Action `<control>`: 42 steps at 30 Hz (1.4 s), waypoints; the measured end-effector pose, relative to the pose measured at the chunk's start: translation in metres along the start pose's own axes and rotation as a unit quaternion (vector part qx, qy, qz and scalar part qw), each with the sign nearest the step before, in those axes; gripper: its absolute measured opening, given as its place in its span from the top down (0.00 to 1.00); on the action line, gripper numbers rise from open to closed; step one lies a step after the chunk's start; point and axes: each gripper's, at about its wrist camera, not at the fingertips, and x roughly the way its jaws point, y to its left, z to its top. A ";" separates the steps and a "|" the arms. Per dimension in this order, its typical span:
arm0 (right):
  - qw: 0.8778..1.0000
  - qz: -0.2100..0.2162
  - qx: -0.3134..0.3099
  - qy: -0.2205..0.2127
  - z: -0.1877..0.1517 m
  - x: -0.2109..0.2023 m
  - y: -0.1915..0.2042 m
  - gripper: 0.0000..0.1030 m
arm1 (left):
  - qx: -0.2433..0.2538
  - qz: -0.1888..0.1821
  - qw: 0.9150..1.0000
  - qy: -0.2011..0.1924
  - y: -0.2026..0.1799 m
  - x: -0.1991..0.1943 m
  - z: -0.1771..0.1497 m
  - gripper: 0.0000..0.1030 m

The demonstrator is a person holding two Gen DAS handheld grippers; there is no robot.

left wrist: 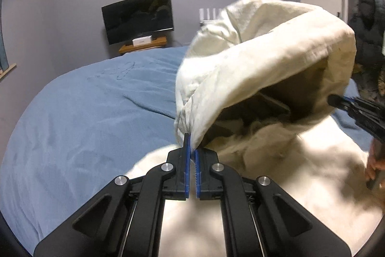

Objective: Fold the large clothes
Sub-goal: 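Grasp the hood edge with the left tool while the right tool holds the rim, then lift the hood with both tools, then open the right tool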

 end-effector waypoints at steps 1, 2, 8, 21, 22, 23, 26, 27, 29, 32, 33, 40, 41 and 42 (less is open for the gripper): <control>1.000 0.003 -0.003 0.000 -0.003 -0.007 0.001 0.95 | 0.003 -0.006 1.000 -0.002 -0.001 -0.009 -0.006 0.97; 1.000 0.008 -0.010 -0.001 -0.008 -0.016 0.003 0.95 | 0.005 -0.010 1.000 -0.002 -0.003 -0.018 -0.013 0.97; 0.996 0.024 -0.086 0.016 -0.046 -0.052 0.022 0.95 | 0.024 -0.020 0.999 0.022 -0.008 -0.041 -0.067 0.97; 0.971 -0.003 -0.193 0.143 -0.100 0.007 0.061 0.95 | 0.027 0.007 0.992 0.120 0.003 0.008 -0.111 0.95; 0.970 -0.006 -0.194 0.144 -0.101 0.008 0.061 0.95 | 0.030 0.010 0.992 0.120 0.001 0.006 -0.112 0.91; 0.971 -0.008 -0.192 0.143 -0.098 0.008 0.057 0.95 | 0.032 0.016 0.992 0.118 0.000 0.003 -0.112 0.89; 0.975 -0.011 -0.175 0.135 -0.094 0.005 0.049 0.95 | 0.031 0.017 0.995 0.099 -0.002 -0.012 -0.107 0.45; 0.977 -0.012 -0.169 0.133 -0.090 0.005 0.046 0.95 | 0.030 0.016 0.995 0.091 -0.002 -0.018 -0.106 0.41; 0.979 -0.016 -0.155 0.130 -0.086 0.005 0.040 0.95 | 0.032 -0.001 0.996 0.080 -0.004 -0.036 -0.104 0.41; 0.981 -0.017 -0.142 0.131 -0.081 0.008 0.033 0.95 | 0.039 -0.037 0.997 0.052 -0.010 -0.063 -0.099 0.30; 0.981 -0.017 -0.140 0.131 -0.081 0.009 0.032 0.95 | 0.037 -0.048 0.997 0.043 -0.012 -0.070 -0.095 0.25; 0.978 -0.017 -0.160 0.136 -0.086 0.010 0.042 0.95 | -0.032 -0.129 0.990 0.047 -0.037 -0.057 -0.046 0.24; 0.977 -0.017 -0.162 0.136 -0.088 0.009 0.044 0.95 | -0.040 -0.139 0.988 0.055 -0.037 -0.044 -0.043 0.24; 0.977 -0.017 -0.164 0.135 -0.088 0.008 0.044 0.95 | -0.056 -0.166 0.982 0.070 -0.038 -0.030 -0.040 0.24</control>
